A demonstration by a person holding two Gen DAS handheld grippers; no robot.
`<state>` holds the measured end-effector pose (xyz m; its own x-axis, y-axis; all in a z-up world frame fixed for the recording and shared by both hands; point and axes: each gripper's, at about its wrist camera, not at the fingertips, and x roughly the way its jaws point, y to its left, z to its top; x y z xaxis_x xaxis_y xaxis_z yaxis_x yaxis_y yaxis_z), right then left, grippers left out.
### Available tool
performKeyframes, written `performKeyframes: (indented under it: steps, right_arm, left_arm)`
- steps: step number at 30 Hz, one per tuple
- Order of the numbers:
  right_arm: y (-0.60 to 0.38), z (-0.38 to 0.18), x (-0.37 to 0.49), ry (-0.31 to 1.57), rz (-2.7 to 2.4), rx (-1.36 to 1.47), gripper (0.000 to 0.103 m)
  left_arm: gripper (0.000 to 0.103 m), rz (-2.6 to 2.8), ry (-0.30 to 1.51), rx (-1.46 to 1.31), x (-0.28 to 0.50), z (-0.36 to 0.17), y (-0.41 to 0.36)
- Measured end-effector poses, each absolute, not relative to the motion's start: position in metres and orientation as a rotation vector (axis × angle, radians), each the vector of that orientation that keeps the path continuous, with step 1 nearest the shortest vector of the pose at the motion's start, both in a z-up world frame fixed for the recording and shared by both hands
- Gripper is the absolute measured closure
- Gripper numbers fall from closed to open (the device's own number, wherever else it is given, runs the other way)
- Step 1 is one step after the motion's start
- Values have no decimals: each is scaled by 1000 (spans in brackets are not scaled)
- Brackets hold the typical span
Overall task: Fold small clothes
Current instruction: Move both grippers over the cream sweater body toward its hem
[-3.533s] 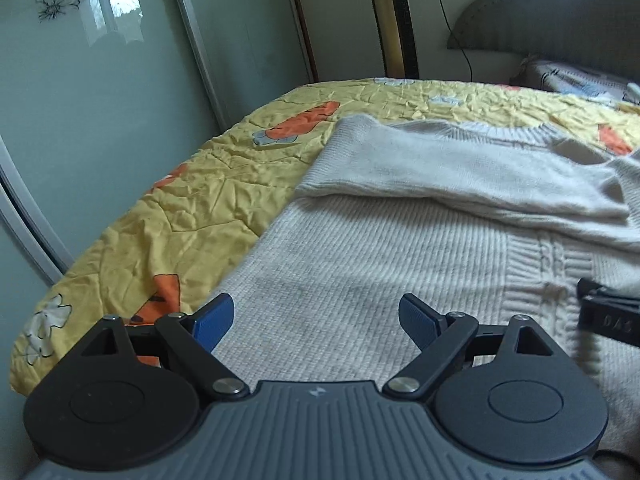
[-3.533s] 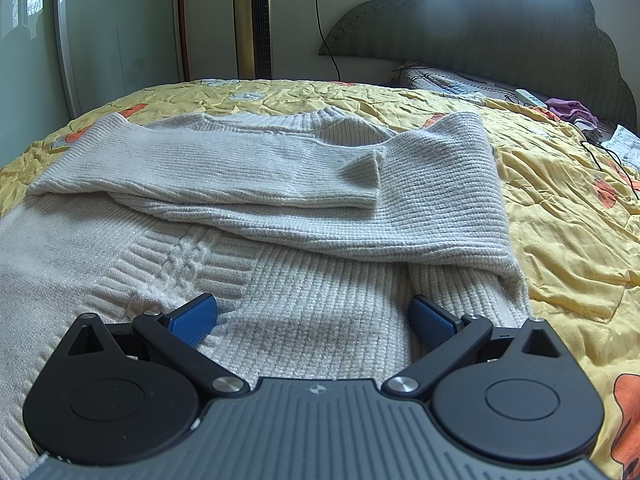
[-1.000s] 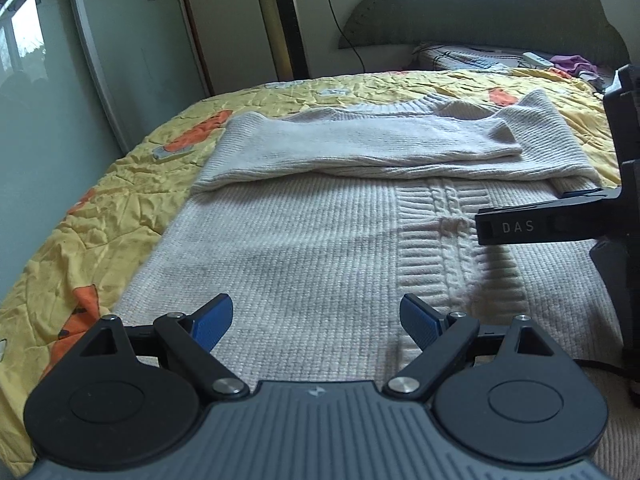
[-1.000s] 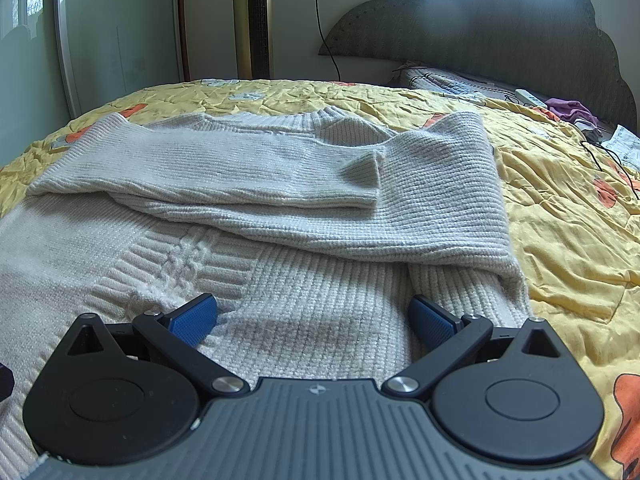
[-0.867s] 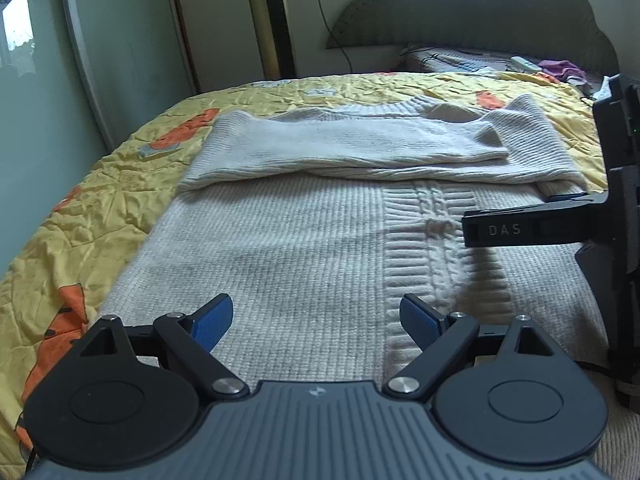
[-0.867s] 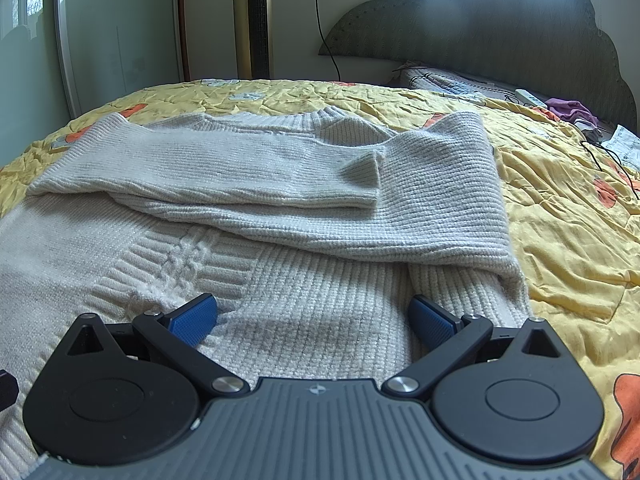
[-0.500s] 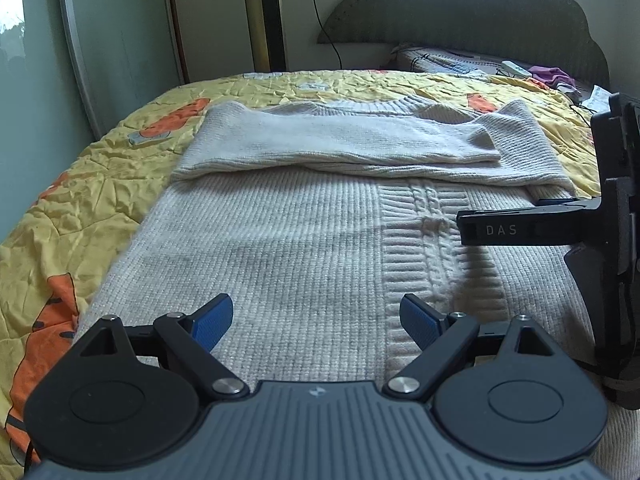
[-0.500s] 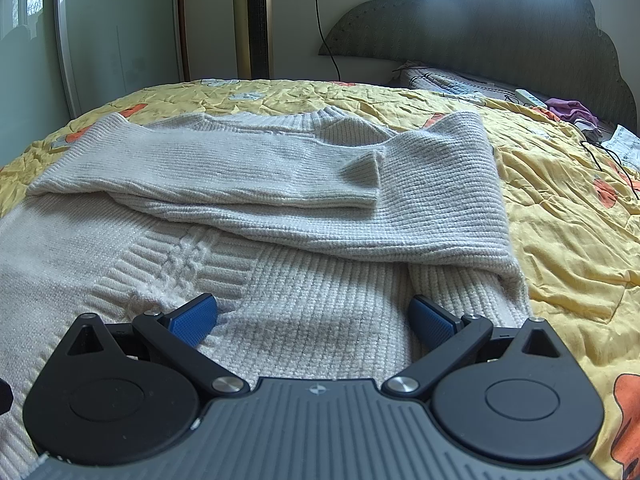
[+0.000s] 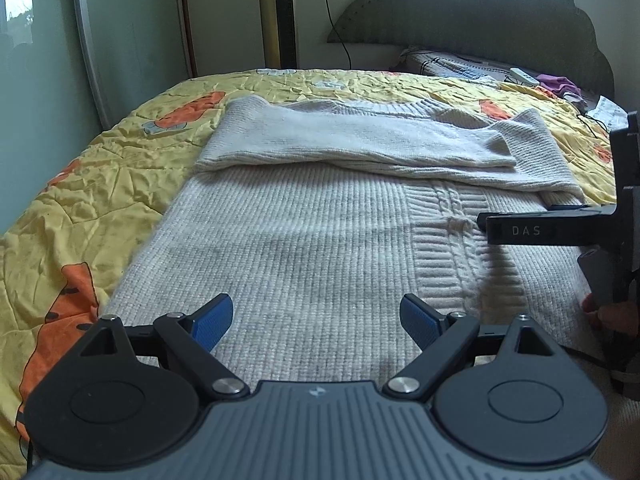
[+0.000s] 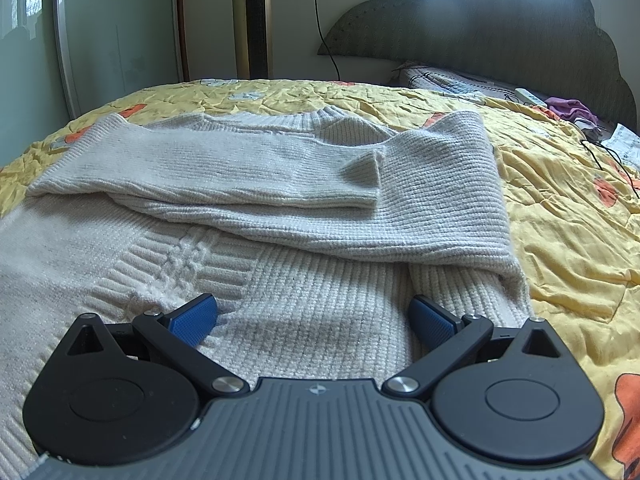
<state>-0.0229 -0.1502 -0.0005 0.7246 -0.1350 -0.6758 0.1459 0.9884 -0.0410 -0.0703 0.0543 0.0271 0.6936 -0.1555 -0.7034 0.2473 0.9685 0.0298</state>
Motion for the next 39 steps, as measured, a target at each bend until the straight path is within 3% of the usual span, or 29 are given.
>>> performKeyframes:
  steps: [4,9,18,29,39]
  right_arm:
    - [-151,7,-33,765,-159,41,0]
    - [-147,30,-87,735,-88,279,0]
    - [-120,57,-152,750,18,153,0]
    - [-115,52,-190,798,-31,64,0]
    - [-139,68,-222,652,-125,88,1]
  left_arm:
    - [12,-233,774,124,-74,25,54]
    - [12,-212,776,132,-75,23,53]
    - [12,-206,788,127,-82,24,71]
    - [12,-109,787,133,-91,27,105]
    - [12,-156,790,142,-113,29,134]
